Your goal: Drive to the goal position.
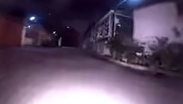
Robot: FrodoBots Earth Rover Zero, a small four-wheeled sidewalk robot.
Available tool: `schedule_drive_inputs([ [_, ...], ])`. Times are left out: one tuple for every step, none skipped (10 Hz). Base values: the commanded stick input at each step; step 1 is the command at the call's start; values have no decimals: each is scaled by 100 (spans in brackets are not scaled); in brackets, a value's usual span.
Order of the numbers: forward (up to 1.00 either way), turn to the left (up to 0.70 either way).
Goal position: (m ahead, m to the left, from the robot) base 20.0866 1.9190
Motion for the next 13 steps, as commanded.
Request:
schedule_drive_inputs([
  [70,0],
  [70,0],
  [70,0],
  [70,0],
  [70,0],
  [70,0],
  [70,0],
  [70,0],
  [70,0],
  [70,0],
  [70,0],
  [70,0],
  [70,0],
])
